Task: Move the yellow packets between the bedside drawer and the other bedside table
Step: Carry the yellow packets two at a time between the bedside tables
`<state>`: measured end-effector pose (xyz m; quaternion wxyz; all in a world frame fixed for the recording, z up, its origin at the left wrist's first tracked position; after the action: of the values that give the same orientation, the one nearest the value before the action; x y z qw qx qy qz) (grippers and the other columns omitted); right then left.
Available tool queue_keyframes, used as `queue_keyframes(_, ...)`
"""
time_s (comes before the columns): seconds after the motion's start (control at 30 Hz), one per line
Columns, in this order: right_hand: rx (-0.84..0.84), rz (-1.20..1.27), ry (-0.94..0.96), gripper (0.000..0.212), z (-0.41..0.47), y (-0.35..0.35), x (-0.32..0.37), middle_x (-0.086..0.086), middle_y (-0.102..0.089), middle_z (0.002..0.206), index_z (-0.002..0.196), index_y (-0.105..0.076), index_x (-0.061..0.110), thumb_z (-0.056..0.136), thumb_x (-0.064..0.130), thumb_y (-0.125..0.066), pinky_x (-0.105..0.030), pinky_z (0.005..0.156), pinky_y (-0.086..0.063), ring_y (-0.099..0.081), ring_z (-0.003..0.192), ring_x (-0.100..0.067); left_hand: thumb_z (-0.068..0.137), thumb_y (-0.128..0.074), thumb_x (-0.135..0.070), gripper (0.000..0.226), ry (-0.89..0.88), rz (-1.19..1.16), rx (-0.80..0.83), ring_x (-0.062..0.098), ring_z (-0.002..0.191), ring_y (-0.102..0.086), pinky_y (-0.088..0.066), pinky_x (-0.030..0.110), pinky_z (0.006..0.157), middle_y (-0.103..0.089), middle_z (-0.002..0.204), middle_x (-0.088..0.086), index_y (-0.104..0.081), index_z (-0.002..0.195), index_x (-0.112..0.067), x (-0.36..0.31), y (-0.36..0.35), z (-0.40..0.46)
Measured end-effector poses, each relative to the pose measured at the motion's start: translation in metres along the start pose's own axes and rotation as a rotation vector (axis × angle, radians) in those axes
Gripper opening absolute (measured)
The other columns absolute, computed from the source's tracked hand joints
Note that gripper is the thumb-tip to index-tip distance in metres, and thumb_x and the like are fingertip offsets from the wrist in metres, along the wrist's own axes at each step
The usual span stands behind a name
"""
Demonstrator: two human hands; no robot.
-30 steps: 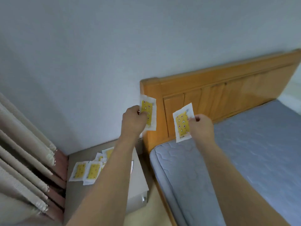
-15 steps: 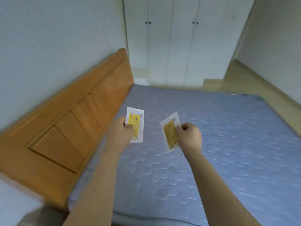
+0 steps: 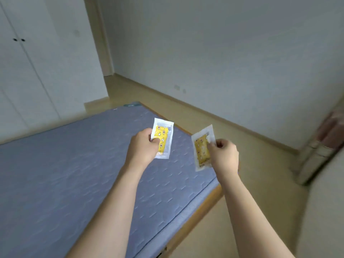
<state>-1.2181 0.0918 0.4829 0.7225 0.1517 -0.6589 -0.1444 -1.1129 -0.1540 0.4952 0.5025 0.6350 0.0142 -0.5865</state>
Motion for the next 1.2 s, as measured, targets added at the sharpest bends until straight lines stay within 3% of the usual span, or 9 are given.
queue_keyframes(0.2, -0.255, 0.018, -0.137, 0.023, 0.105, 0.153, -0.081, 0.003, -0.052, 0.061, 0.067, -0.052, 0.012, 0.087, 0.023, -0.052, -0.025, 0.047, -0.032, -0.040, 0.052, -0.014, 0.087, -0.057, -0.017, 0.012, -0.179, -0.079, 0.232, 0.018, 0.077, -0.066, -0.054, 0.036, 0.069, -0.070, 0.080, -0.008, -0.067, 0.091, -0.021, -0.148, -0.189, 0.028)
queue_keyframes(0.4, -0.360, -0.006, -0.222, 0.019, 0.213, 0.200, -0.142, -0.004, -0.066, 0.077, 0.082, -0.063, 0.006, 0.086, 0.020, -0.051, -0.026, 0.052, -0.039, -0.053, 0.064, -0.018, 0.086, -0.057, -0.018, 0.007, -0.242, -0.096, 0.354, 0.026, 0.073, -0.064, -0.051, 0.036, 0.062, -0.069, 0.076, 0.002, -0.064, 0.083, -0.018, -0.209, -0.321, 0.090)
queue_keyframes(0.53, -0.388, -0.019, -0.215, 0.021, 0.319, 0.204, -0.160, -0.005, -0.066, 0.077, 0.082, -0.062, 0.004, 0.086, 0.021, -0.050, -0.027, 0.053, -0.040, -0.052, 0.065, -0.019, 0.087, -0.058, -0.019, 0.008, -0.257, -0.122, 0.367, 0.020, 0.075, -0.066, -0.053, 0.036, 0.064, -0.069, 0.077, -0.004, -0.065, 0.084, -0.019, -0.240, -0.399, 0.166)
queue_keyframes(0.63, -0.408, -0.049, -0.214, 0.023, 0.406, 0.211, -0.155, -0.010, -0.065, 0.078, 0.085, -0.062, 0.000, 0.084, 0.020, -0.049, -0.027, 0.053, -0.036, -0.047, 0.064, -0.017, 0.087, -0.057, -0.019, 0.009, -0.277, -0.113, 0.414, 0.026, 0.073, -0.063, -0.046, 0.032, 0.057, -0.068, 0.076, 0.000, -0.064, 0.083, -0.017, -0.278, -0.450, 0.228)
queue_keyframes(0.83, -0.478, -0.052, -0.195, 0.022, 0.556, 0.251, -0.158, 0.005, -0.051, 0.059, 0.067, -0.050, 0.008, 0.084, 0.021, -0.050, -0.028, 0.051, -0.034, -0.041, 0.056, -0.017, 0.085, -0.055, -0.017, 0.010, -0.285, -0.184, 0.458, 0.025, 0.067, -0.058, -0.041, 0.027, 0.056, -0.070, 0.079, 0.003, -0.064, 0.081, -0.016, -0.368, -0.556, 0.331)
queue_keyframes(0.97, -0.506, -0.028, -0.217, 0.021, 0.649, 0.275, -0.189, 0.000, -0.059, 0.065, 0.071, -0.056, 0.006, 0.084, 0.021, -0.050, -0.029, 0.054, -0.039, -0.048, 0.059, -0.018, 0.085, -0.054, -0.018, 0.011, -0.301, -0.187, 0.508, 0.028, 0.074, -0.062, -0.045, 0.029, 0.059, -0.070, 0.082, 0.002, -0.065, 0.085, -0.016, -0.415, -0.645, 0.381)
queue_keyframes(1.07, -0.487, -0.011, -0.222, 0.022, 0.730, 0.287, -0.213, 0.003, -0.053, 0.062, 0.066, -0.051, 0.010, 0.085, 0.021, -0.051, -0.027, 0.051, -0.035, -0.044, 0.057, -0.017, 0.085, -0.055, -0.017, 0.011, -0.301, -0.189, 0.507, 0.030, 0.078, -0.063, -0.045, 0.029, 0.060, -0.070, 0.082, 0.003, -0.065, 0.085, -0.015, -0.447, -0.711, 0.428)
queue_keyframes(1.2, -0.455, -0.003, -0.176, 0.023, 0.850, 0.303, -0.224, 0.000, -0.051, 0.062, 0.071, -0.053, 0.001, 0.085, 0.019, -0.052, -0.028, 0.052, -0.034, -0.041, 0.058, -0.019, 0.085, -0.055, -0.017, 0.010, -0.282, -0.180, 0.440, 0.031, 0.077, -0.064, -0.047, 0.030, 0.060, -0.070, 0.079, 0.003, -0.064, 0.082, -0.016, -0.488, -0.777, 0.502)
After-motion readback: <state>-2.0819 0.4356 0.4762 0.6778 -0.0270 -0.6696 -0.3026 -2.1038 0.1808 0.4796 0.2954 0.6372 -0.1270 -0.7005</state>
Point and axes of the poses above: each hand's wrist, its own z-axis towards the middle knuckle, its own y-axis out of the back of the hand, x = y × z, the point moved 8 cm from there along z, towards the middle knuckle
